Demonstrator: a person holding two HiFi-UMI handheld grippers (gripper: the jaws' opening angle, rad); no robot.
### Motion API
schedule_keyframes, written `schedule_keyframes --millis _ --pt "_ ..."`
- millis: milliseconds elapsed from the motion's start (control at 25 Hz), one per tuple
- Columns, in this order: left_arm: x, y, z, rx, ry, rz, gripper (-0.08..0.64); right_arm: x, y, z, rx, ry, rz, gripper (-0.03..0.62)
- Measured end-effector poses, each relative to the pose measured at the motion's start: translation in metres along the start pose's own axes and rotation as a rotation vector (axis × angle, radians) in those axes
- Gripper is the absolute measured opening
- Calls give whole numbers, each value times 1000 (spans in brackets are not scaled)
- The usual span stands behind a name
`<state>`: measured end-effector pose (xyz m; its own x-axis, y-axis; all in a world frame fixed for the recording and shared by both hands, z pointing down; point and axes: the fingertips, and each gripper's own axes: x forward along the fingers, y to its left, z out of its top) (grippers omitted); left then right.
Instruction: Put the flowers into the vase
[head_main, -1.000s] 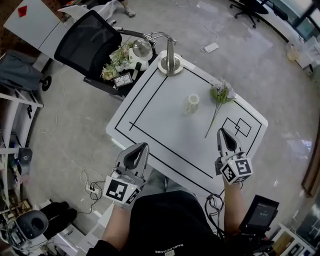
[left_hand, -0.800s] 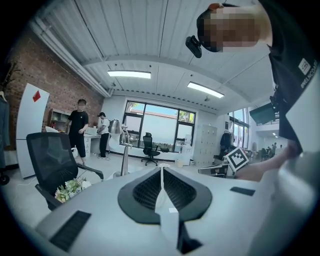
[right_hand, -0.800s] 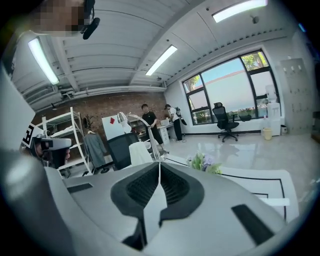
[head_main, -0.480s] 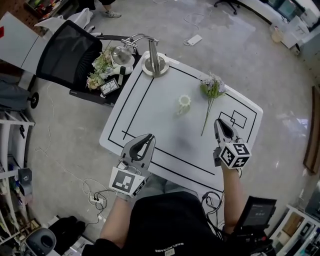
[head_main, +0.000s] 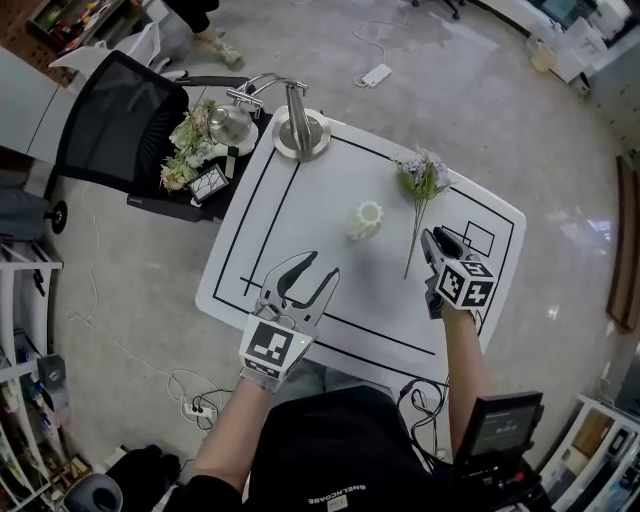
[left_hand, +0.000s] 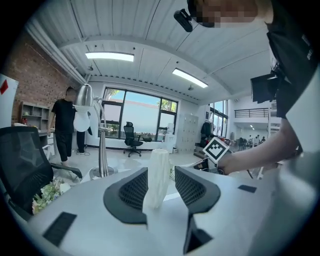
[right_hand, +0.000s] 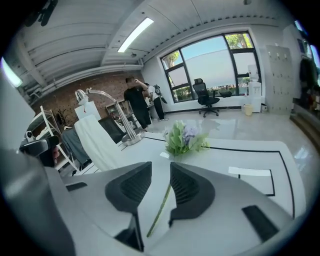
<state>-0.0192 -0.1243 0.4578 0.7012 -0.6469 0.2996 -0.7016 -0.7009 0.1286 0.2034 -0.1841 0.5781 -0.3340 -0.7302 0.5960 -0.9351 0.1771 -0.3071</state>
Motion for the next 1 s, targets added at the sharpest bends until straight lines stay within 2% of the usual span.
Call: schedule_keyframes --millis 160,360,640,1000 --pt "22 4 -9 41 34 -39 204 25 -15 -13 19 71 -24 124" --pt "50 5 -18 49 67 -87 263 44 -33 -19 51 126 -41 130" --pt "84 12 -25 43 87 -119 296 69 -41 -20 109 164 -17 130" --pt "112 11 -28 55 94 -153 313 88 -42 -23 78 206 -11 127"
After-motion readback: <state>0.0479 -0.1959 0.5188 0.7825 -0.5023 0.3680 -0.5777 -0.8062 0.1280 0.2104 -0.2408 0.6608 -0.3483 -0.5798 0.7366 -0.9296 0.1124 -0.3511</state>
